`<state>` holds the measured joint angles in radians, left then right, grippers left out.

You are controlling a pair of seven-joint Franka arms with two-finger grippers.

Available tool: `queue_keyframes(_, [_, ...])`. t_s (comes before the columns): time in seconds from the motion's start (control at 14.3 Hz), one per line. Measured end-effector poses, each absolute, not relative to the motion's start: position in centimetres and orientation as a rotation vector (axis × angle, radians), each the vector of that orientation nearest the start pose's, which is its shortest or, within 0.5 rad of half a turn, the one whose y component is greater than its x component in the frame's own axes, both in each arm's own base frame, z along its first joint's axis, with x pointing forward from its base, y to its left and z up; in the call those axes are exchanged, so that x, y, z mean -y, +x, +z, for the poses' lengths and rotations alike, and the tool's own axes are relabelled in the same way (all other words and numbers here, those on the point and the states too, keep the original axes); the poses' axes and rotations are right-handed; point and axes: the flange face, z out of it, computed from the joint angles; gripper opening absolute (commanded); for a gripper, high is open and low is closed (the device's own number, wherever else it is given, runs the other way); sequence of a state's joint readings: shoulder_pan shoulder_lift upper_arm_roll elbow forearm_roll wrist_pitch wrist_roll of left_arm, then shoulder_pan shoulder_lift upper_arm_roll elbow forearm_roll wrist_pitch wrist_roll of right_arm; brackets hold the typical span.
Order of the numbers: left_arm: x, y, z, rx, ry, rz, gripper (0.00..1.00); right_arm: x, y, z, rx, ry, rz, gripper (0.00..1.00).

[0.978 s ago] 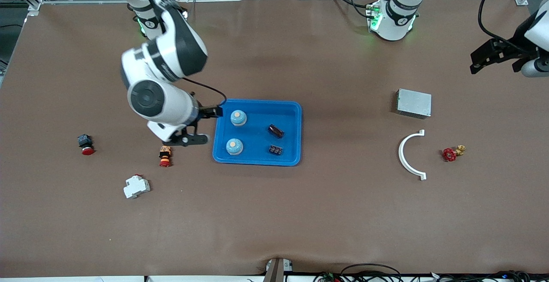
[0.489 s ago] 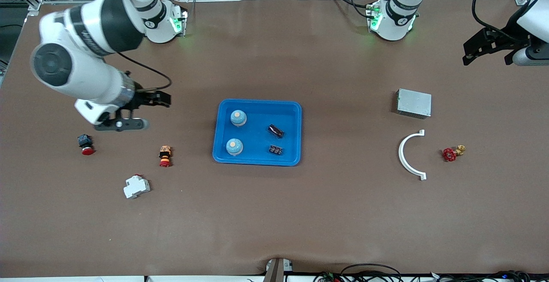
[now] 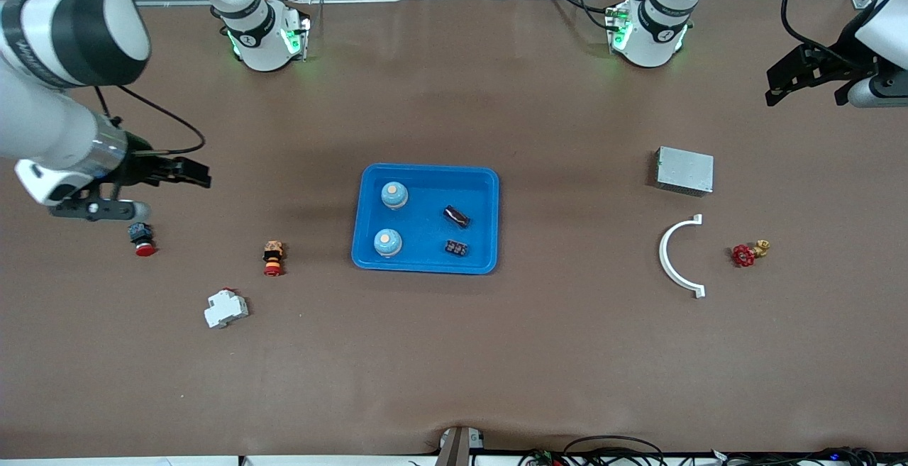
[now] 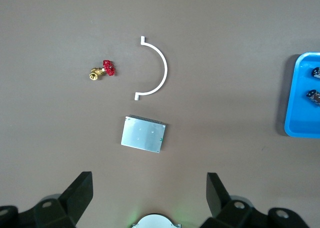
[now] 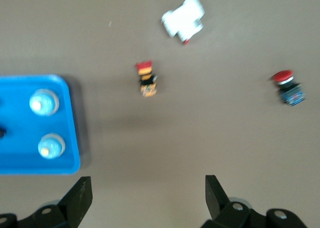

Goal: Place electrolytic capacitor and blue bell in tray

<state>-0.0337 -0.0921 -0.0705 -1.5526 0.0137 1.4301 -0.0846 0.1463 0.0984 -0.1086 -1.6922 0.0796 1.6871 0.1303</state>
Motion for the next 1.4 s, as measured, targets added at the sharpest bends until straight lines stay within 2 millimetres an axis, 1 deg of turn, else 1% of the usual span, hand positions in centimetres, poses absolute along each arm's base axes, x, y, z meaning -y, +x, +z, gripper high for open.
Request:
queue_keyframes(0.14, [5.3,50.5,67.4,-0.026,-3.119,0.035,1.0,0.3,59.0,54.0,-0.251,-3.065,0.053,1.0])
queue_keyframes(0.21, [5.3,50.4,67.5,-0.025,-3.119,0.032,1.0,1.5,59.3,54.6,-0.279,-3.061,0.006,1.0])
queue_keyframes(0.28, [5.2,50.4,67.5,-0.024,-3.119,0.03,1.0,2.3,59.4,54.8,-0.297,-3.059,-0.021,1.0])
queue_keyframes(0.35, [5.2,50.4,67.5,-0.023,-3.119,0.031,1.0,2.6,59.5,54.9,-0.304,-3.058,-0.03,1.0])
queue_keyframes(0.98, [5.3,50.4,67.6,-0.028,-3.119,0.029,1.0,2.0,59.5,54.9,-0.292,-3.056,-0.034,1.0])
queue_keyframes(1.12, [5.3,50.4,67.8,-0.027,-3.119,0.023,1.0,2.2,59.5,54.9,-0.291,-3.049,-0.033,1.0])
queue_keyframes(1.4, [5.3,50.3,68.1,-0.027,-3.12,0.012,1.0,1.7,59.6,54.9,-0.277,-3.047,-0.034,1.0])
